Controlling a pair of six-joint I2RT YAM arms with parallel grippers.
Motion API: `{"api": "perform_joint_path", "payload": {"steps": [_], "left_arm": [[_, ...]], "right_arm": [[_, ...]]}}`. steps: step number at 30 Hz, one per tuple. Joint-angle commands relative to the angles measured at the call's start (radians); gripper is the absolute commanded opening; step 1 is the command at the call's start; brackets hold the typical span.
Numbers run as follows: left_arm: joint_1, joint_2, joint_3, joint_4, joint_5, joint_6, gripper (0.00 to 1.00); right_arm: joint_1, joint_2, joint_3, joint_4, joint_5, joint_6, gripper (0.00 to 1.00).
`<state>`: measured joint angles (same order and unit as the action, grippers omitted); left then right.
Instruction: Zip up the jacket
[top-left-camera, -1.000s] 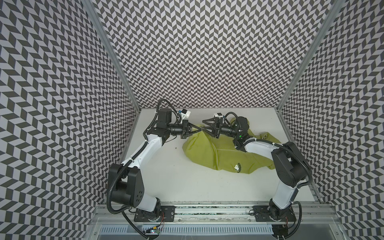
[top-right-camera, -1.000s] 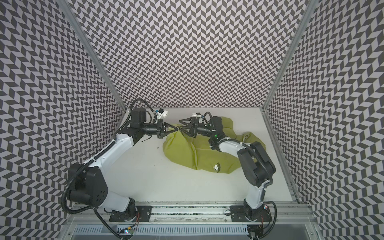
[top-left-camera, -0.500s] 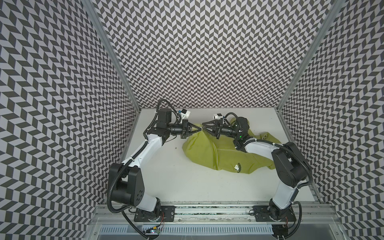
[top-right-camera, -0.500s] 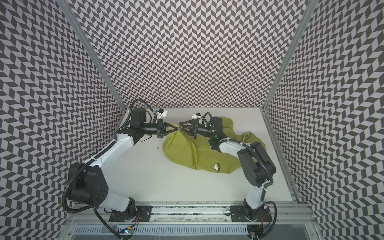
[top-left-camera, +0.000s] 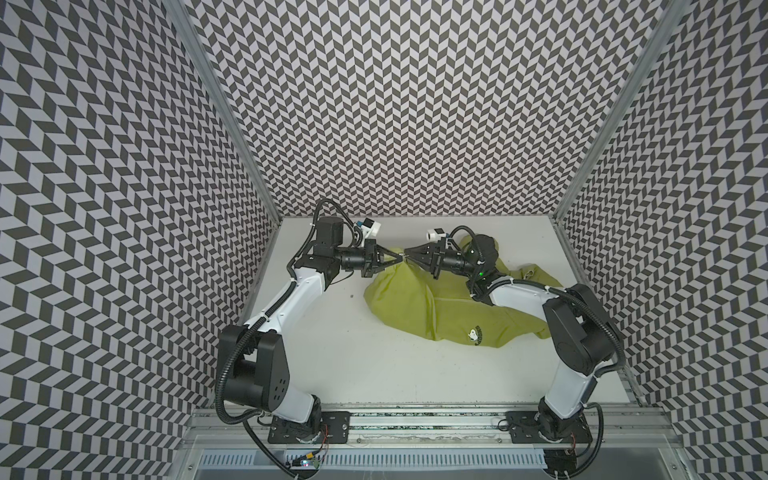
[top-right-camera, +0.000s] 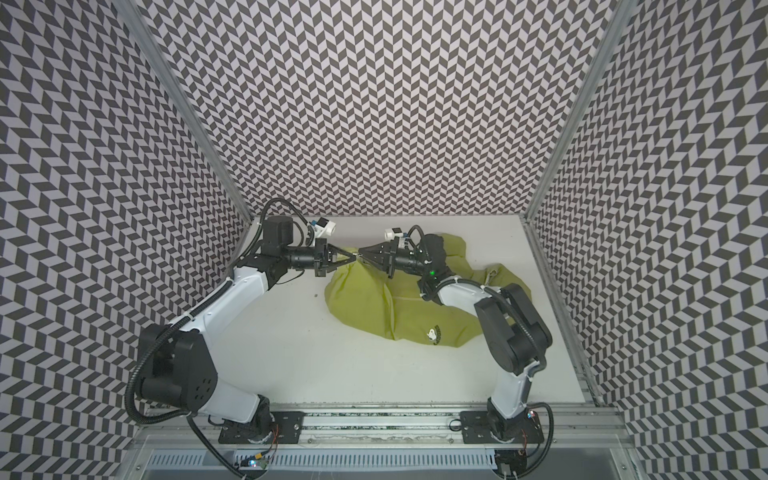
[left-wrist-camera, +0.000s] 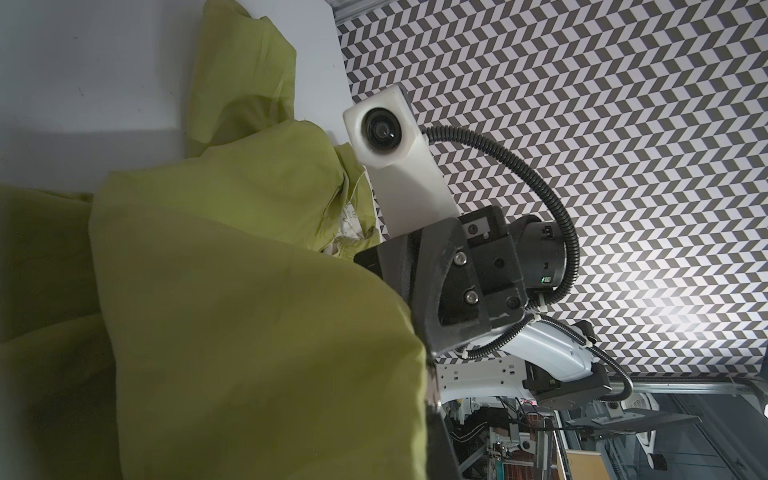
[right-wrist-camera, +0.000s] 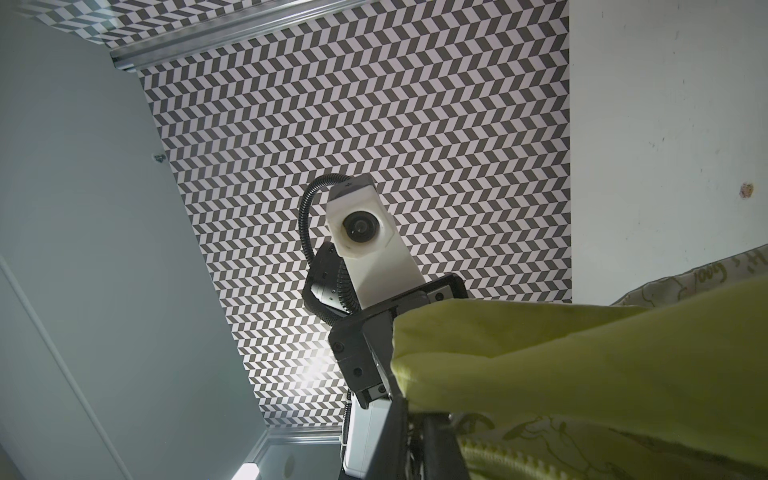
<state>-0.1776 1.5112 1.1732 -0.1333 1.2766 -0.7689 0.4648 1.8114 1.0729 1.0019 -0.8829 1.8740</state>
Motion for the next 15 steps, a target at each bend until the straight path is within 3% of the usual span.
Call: {"api": "perform_joint_path", "payload": {"steps": [1, 10, 15], "left_arm": [[0.008, 0.008, 0.024, 0.036, 0.016, -0.007, 0.0], [0.009, 0.01, 0.02, 0.046, 0.026, -0.023, 0.01], [0.016, -0.001, 0.005, 0.062, 0.017, -0.06, 0.28]], "right_arm": [[0.0, -0.047, -0.002, 0.051, -0.015, 0.009, 0.07], [-0.001, -0.061, -0.008, -0.011, -0.018, -0.041, 0.0], [-0.001, -0.098, 0.0, -0.157, -0.018, -0.145, 0.0]]}}
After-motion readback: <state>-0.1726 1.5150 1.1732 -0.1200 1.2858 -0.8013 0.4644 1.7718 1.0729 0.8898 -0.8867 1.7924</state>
